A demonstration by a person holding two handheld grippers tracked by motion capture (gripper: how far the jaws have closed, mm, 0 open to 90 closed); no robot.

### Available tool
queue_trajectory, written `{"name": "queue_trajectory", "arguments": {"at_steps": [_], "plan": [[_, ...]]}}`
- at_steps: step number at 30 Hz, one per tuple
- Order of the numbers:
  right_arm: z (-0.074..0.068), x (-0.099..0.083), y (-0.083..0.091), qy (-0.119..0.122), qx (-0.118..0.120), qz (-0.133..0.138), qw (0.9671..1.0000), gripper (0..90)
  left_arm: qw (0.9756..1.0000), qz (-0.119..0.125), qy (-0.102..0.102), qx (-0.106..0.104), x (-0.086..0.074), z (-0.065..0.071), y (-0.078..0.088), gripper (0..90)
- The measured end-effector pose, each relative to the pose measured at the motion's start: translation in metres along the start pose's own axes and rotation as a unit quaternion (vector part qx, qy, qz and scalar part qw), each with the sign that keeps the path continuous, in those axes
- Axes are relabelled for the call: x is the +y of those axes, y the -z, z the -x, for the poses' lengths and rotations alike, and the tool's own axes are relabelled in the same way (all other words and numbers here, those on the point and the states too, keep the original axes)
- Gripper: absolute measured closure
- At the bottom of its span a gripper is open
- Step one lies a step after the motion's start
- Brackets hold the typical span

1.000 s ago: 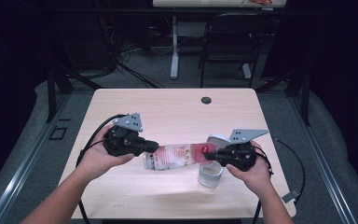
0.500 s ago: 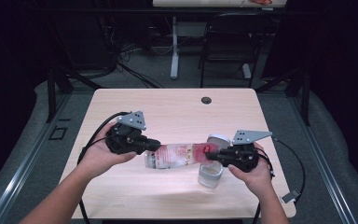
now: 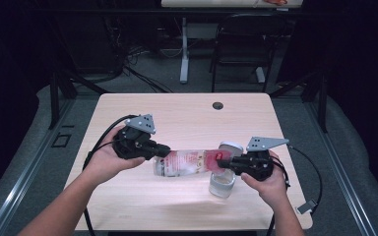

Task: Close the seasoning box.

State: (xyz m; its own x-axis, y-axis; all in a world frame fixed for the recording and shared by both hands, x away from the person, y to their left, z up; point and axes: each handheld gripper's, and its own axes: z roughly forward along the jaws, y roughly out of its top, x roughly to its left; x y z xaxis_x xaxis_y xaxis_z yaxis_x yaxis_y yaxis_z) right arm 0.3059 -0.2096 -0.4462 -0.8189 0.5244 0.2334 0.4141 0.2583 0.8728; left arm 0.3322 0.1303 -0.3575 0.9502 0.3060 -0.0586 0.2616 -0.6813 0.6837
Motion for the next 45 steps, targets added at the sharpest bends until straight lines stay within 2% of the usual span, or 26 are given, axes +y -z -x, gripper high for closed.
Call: {"name": "queue_trajectory", "arguments": {"at_steps": [13,30,37,45], "plan": [[0.003,-0.004,0.000,-0.006,0.005,-0.002,1.0000,85.8,0.9999,-0.004,-0.011,-0.001,0.011,0.000,0.001,86.3],[0.007,-0.006,0.002,-0.011,0.006,-0.003,0.9999,85.5,0.9999,-0.003,-0.013,-0.002,0.019,0.000,0.001,86.4],[0.009,-0.007,0.002,-0.020,0.004,0.001,0.9998,85.4,0.9998,-0.007,-0.016,-0.001,0.027,0.001,0.000,86.4],[0.010,-0.008,0.005,-0.020,0.004,-0.004,0.9998,85.3,0.9998,-0.009,-0.017,-0.002,0.034,0.002,0.000,86.4]]}}
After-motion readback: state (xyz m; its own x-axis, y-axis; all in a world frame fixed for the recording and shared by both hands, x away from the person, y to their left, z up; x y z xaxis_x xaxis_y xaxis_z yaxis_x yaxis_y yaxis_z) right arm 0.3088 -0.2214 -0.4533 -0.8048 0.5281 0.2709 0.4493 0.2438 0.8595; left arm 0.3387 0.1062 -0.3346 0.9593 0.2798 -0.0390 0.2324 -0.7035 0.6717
